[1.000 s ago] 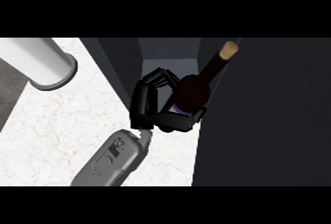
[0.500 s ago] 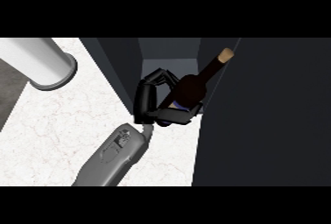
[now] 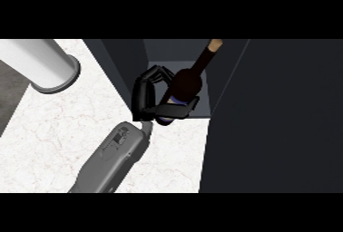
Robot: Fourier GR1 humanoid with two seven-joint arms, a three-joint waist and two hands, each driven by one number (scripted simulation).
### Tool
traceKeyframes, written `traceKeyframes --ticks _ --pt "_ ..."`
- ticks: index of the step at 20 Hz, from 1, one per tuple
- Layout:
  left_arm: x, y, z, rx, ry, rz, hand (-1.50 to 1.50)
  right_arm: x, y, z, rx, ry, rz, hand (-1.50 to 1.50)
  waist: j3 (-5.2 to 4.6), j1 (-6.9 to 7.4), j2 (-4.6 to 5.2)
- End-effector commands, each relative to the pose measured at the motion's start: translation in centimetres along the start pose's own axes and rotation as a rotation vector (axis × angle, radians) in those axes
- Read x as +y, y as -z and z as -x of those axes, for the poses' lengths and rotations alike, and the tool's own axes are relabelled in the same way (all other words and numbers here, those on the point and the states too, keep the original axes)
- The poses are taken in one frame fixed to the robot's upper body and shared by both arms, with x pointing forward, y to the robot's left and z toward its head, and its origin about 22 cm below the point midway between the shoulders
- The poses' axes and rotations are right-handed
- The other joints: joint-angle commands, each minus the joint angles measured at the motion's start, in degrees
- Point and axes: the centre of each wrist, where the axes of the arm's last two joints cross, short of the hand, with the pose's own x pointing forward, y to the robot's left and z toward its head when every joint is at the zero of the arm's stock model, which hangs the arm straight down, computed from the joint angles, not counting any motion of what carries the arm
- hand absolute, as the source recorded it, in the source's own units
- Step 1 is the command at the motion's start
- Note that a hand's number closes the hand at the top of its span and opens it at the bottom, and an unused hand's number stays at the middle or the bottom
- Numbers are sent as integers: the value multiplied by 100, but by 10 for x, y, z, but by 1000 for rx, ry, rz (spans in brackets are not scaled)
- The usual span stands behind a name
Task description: Pick up the wine, place it into the cabinet and close the cabinet
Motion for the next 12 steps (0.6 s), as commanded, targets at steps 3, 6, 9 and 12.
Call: traceKeyframes --ticks 3,6,9,12 --pt "22 20 21 43 -24 2 150 4 -10 -15 -57 33 -16 -150 -3 -14 18" --pt "21 34 15 51 -35 24 150 -1 -21 -20 -45 15 -12 -150 -1 -34 14" --pt "12 36 21 69 -11 4 150 -2 -12 -21 -72 39 -14 -150 -2 -63 23" --pt "14 58 17 95 8 5 150 -3 -6 -10 -49 40 -20 -150 0 -61 32"
